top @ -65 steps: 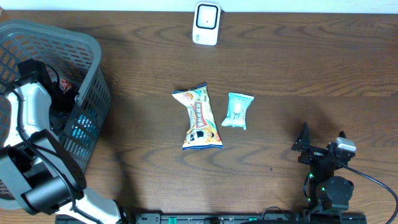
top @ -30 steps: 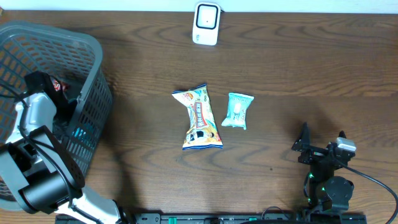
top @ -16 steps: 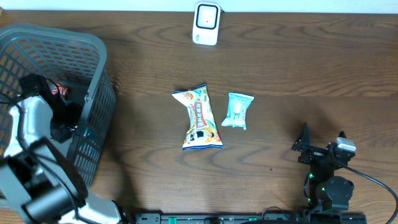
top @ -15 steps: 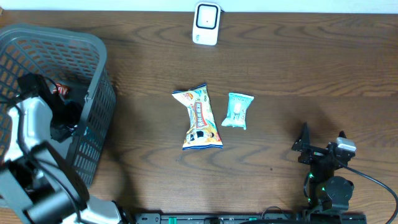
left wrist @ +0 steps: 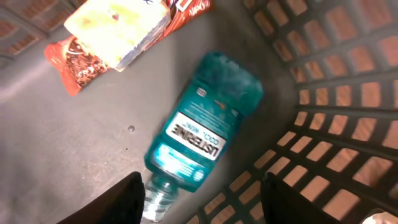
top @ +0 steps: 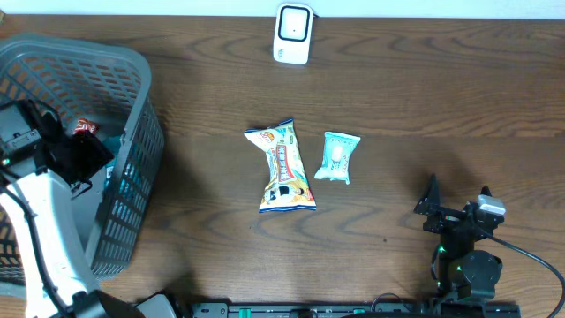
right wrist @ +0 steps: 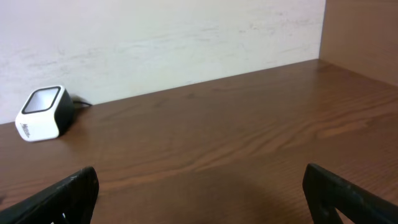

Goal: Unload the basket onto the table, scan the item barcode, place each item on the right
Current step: 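Grasp the teal Listerine bottle with the left gripper and lift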

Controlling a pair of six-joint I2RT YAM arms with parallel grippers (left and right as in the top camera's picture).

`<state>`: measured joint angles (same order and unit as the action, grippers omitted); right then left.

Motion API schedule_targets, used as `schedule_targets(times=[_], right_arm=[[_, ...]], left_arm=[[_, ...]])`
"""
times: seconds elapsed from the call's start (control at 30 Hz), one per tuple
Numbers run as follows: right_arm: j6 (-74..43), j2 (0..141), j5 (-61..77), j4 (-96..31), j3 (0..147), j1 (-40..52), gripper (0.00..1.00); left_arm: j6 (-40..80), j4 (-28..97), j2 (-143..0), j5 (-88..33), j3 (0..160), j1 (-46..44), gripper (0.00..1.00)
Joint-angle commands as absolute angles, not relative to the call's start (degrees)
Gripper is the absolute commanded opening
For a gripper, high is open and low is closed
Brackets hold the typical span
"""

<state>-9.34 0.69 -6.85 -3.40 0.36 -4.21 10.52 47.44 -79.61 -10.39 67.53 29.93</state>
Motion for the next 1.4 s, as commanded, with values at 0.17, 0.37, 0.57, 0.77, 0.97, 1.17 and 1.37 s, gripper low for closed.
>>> schedule_targets(times=[0.17, 0.37, 0.57, 0.77, 0.97, 1.17, 1.37], right_arm=[[-8.49, 0.49, -6.72, -3.62, 0.32, -4.19, 0.99], [-8.49, 0.49, -6.72, -3.62, 0.32, -4.19, 0.99], [-8.49, 0.49, -6.72, -3.62, 0.32, -4.19, 0.99], [-8.49, 0.49, -6.74, -3.62, 0.32, -4.19, 0.99], [-8.49, 0.49, -6.72, -3.62, 0.32, -4.19, 0.99], [-8.49, 0.49, -6.72, -3.62, 0.32, -4.19, 0.99], [-8.49, 0.49, -6.72, -3.62, 0.32, -4.19, 0.99]], left_arm=[[9.72, 46.98, -84.03, -8.12, 67.94, 29.93, 0.97], [7.05, 45.45, -93.27, -8.38, 67.94, 29.32, 0.98], [4.49, 43.44, -102.06, -8.36, 67.94, 25.71, 0.98], [4.54, 43.13, -106.52, -8.1, 67.94, 23.59, 0.9], [4.56, 41.95, -108.4, -6.13, 65.91, 23.59, 0.86], [4.73, 39.75, -108.4, -5.91, 63.07, 23.7, 0.65], [4.73, 40.21, -107.77, -5.82, 63.42, 23.79, 0.49]])
